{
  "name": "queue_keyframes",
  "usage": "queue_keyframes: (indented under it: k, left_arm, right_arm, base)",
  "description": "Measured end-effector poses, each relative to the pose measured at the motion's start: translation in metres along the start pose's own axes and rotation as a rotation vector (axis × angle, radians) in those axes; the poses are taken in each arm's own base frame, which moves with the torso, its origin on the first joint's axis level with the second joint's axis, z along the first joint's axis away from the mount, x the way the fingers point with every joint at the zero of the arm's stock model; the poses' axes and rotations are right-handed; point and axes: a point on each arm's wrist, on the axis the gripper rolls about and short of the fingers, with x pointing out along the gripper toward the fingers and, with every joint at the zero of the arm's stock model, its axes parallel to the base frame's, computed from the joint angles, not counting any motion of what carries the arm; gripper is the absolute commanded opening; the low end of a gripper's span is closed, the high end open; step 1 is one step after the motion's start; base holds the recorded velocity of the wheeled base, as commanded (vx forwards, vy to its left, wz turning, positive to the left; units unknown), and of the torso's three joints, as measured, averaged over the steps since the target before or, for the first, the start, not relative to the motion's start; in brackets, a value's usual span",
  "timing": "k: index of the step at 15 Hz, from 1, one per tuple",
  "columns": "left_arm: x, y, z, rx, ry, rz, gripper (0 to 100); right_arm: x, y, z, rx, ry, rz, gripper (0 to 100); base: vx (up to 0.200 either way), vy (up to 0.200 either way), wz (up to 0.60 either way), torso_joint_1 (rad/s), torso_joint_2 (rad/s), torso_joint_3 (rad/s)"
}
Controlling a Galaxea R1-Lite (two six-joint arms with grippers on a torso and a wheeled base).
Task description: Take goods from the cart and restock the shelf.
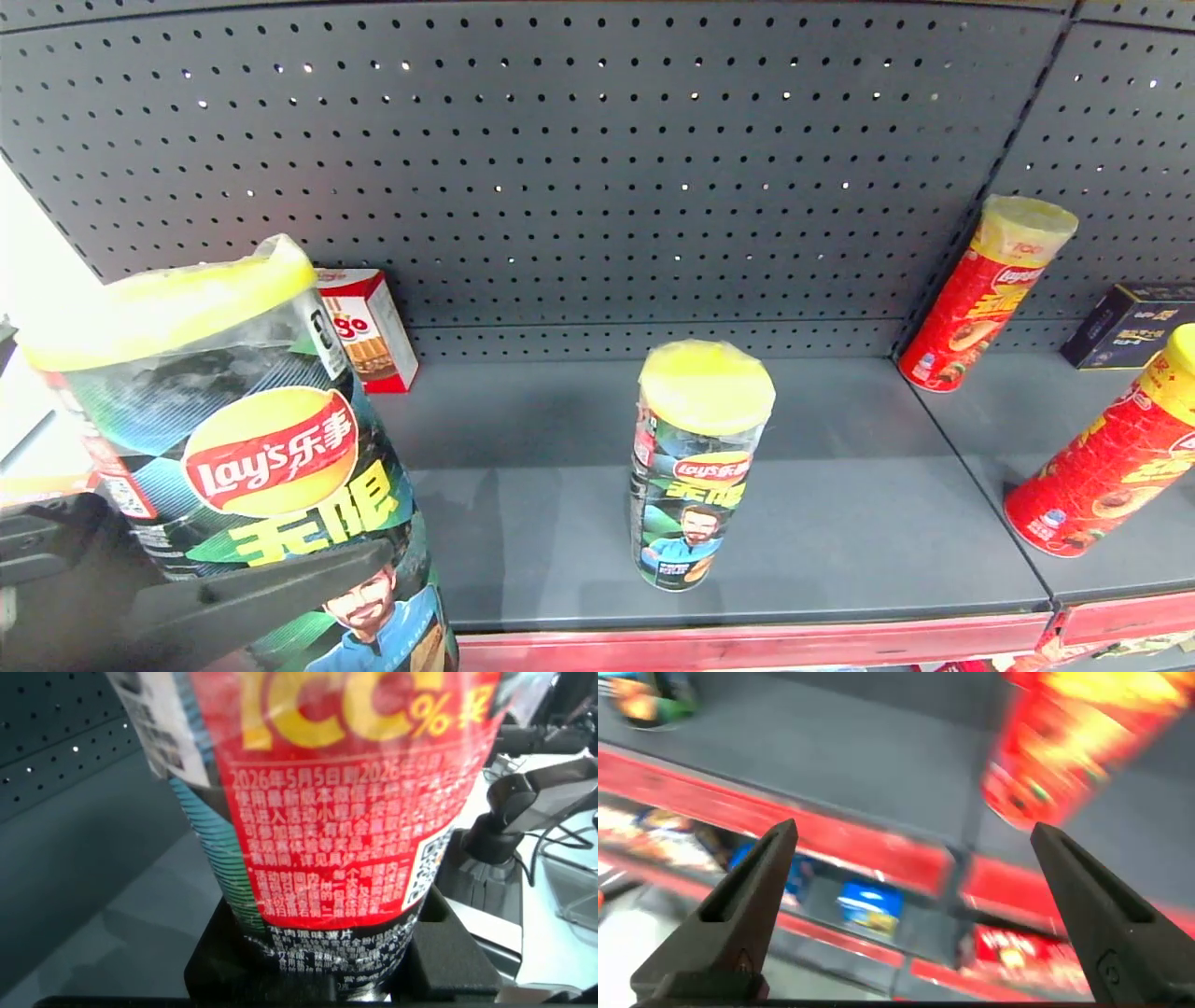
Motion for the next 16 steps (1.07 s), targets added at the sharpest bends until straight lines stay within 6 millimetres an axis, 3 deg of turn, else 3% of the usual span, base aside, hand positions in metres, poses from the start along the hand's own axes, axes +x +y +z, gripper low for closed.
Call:
queue_keyframes:
  k: [4,6,9,13,16]
  left_arm:
    - [-0.001,-0.002,0.004,0.014,-0.015,-0.008,0]
    - [-0.001,-0.004,0.004,0.015,-0.015,-0.021,0]
    - [-0.001,-0.005,0.004,0.017,-0.016,-0.033,0]
    - [-0.002,-0.006,0.003,0.016,-0.015,-0.04,0]
    - [-0.003,-0.007,0.002,0.017,-0.016,-0.041,0]
  right_arm:
    - [-0.027,-0.002,-0.028,0.067,0.027,-0.343,100]
    - [-0.03,0.0,-0.03,0.073,-0.005,-0.3,100]
    - [-0.031,0.005,-0.03,0.058,-0.048,-0.094,100]
    - [-0.031,0.004,-0.032,0.14,-0.038,-0.169,100]
    - [-0.031,0.006,-0.039,0.133,0.03,-0.118,100]
  base:
    - [0.0,0.0,0.0,0.0,0.0,0.0]
    - [0.0,0.0,0.0,0.0,0.0,0.0]
    - [0.0,0.0,0.0,0.0,0.0,0.0]
    - [0.0,0.0,0.0,0.0,0.0,0.0]
    - [0.0,0.0,0.0,0.0,0.0,0.0]
